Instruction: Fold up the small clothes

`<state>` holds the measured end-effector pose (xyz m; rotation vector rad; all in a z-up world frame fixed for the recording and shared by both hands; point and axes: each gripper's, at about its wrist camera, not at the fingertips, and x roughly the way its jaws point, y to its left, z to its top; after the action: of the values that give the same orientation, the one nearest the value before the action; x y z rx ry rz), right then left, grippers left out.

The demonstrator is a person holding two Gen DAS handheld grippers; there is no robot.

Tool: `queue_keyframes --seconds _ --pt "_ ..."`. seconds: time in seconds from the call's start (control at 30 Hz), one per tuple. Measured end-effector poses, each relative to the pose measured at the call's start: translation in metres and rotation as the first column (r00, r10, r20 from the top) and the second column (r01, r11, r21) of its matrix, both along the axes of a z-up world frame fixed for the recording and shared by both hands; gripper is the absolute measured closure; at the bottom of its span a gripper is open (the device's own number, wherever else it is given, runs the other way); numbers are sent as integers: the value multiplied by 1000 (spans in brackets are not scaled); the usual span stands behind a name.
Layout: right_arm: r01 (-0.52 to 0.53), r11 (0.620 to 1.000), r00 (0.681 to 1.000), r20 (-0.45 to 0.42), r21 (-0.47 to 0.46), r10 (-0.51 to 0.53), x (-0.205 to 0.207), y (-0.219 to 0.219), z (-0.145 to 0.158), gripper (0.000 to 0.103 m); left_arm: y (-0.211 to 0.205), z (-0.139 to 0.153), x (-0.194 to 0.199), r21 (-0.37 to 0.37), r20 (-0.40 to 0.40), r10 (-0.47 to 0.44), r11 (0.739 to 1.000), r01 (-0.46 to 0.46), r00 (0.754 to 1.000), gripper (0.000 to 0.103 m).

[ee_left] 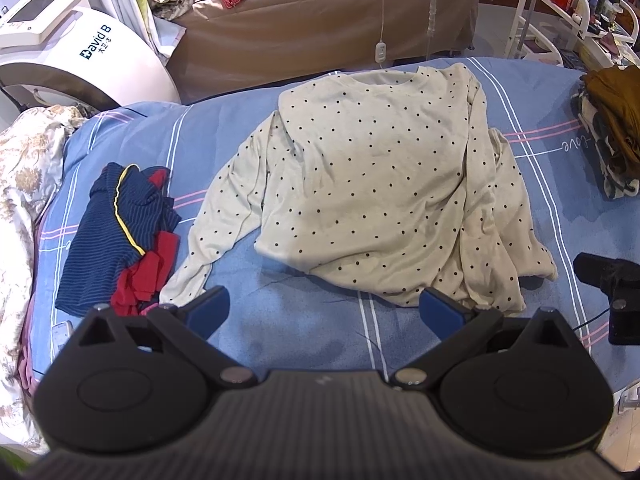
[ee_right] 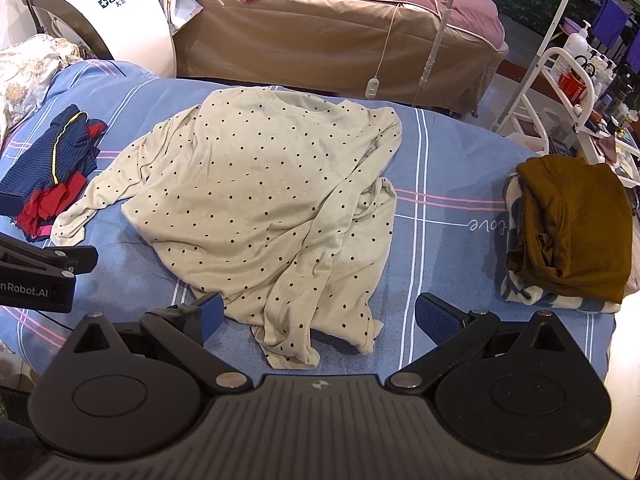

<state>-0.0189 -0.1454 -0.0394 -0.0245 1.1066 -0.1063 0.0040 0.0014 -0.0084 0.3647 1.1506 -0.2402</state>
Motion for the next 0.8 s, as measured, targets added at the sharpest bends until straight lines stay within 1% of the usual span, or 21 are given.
queue_keyframes --seconds 0.8 --pt "2 1000 1000 1 -8 -2 1 0 0 0 4 5 2 -4 8 20 1000 -20 1000 0"
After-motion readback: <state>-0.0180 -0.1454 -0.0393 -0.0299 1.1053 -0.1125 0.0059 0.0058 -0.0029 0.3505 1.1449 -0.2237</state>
